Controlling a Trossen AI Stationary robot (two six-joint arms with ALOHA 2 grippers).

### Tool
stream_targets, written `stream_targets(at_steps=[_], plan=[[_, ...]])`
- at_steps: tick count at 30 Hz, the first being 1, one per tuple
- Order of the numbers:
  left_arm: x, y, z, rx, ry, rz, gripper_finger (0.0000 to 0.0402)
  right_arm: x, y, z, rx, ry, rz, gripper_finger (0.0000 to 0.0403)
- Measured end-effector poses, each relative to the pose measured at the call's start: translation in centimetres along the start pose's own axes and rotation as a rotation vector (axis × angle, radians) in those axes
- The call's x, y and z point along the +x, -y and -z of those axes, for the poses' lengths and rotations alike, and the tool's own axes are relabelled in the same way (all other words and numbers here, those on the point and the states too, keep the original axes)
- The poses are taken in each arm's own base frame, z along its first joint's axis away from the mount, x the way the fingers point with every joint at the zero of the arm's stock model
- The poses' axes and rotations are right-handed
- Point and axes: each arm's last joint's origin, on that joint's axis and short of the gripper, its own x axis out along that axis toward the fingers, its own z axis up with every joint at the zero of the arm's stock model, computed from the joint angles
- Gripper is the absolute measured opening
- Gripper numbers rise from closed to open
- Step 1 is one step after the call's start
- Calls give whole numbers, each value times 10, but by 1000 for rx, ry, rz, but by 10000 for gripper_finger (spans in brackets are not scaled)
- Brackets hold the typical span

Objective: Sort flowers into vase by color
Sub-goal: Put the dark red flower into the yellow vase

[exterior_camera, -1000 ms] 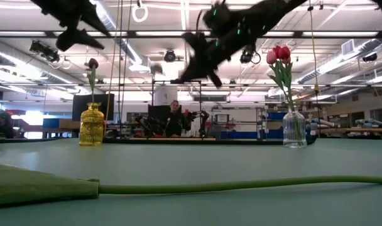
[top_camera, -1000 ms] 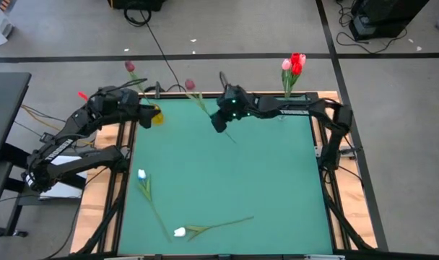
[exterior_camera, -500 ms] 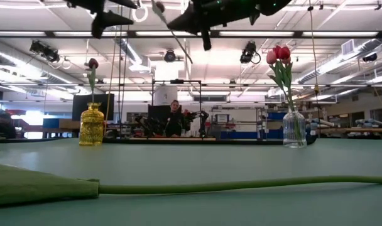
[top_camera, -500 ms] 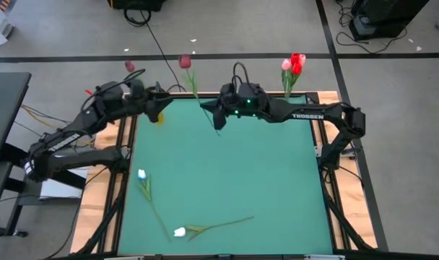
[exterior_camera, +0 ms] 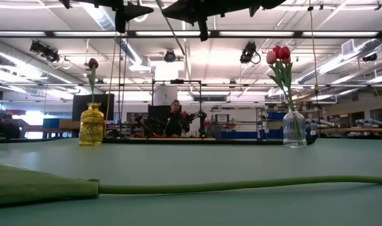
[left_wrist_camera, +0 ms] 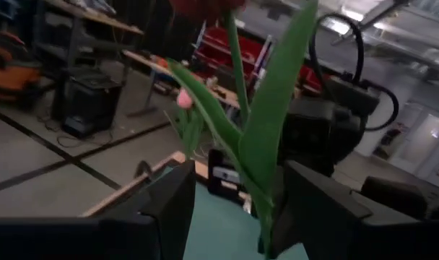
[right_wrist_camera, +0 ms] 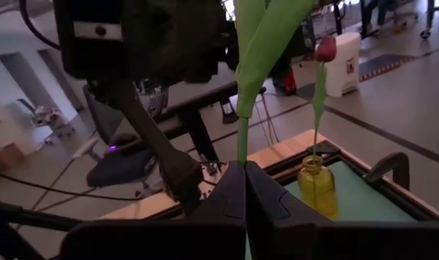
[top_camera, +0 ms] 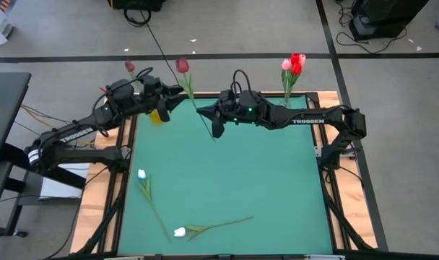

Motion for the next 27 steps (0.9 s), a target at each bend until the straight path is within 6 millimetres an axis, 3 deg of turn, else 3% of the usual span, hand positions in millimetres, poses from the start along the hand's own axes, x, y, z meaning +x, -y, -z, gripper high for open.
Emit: stream_targets(at_steps=[11,17,22,27], plan=[[24,-2,19,-19,-92,25,215,0,2,-1,-8,24,72,0],[28,-4,19,-13,-56,0,204,0,2,0,-22,15,73,0],[29,-4,18,17,-50,-14,152,0,2,1,-32,8,76,0],[28,-4,18,74,-50,-11,59,0,2,1,-35,5,78,4]])
